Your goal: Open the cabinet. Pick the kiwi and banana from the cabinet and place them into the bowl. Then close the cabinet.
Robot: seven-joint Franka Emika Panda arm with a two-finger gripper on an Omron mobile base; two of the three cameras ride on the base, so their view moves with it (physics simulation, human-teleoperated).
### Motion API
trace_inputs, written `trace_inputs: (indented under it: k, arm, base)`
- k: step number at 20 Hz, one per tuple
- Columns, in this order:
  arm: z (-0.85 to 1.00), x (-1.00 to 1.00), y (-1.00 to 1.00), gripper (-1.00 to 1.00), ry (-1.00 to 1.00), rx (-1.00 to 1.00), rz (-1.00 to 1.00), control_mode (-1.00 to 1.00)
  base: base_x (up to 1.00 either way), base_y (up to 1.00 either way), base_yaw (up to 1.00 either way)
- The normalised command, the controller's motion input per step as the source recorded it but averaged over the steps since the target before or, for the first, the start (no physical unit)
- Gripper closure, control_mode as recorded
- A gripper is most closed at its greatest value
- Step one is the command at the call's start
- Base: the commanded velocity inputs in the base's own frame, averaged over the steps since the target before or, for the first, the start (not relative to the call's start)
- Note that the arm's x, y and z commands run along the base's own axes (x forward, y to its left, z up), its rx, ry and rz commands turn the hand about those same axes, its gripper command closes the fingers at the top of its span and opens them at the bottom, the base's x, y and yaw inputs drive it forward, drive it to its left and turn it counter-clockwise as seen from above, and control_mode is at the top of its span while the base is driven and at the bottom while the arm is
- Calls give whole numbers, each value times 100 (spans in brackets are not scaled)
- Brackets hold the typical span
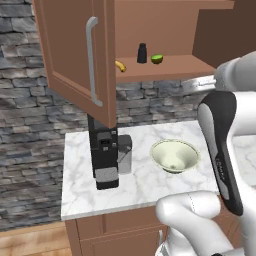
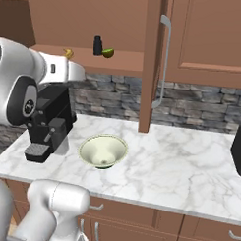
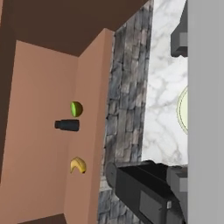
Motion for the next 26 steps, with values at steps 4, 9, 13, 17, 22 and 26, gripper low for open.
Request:
trace_inputs:
  k: [4, 9, 13, 17, 22, 26]
  arm:
    - [0, 20, -1, -100, 4, 5, 10, -100]
    - [0, 27, 0, -100, 4, 2, 7, -100]
    - [0, 37, 0, -100, 2, 1, 4, -100]
    - [0, 36, -1, -100, 0, 0, 2, -100]
    - [0, 34, -2, -100, 0, 0, 0, -100]
    - [0, 25, 0, -100, 0, 0, 0, -100]
  base:
    - [0, 0, 0]
    - [0, 0, 0]
    - [0, 0, 0]
    - [0, 0, 0]
    - [0, 0, 0]
    - [0, 0, 0]
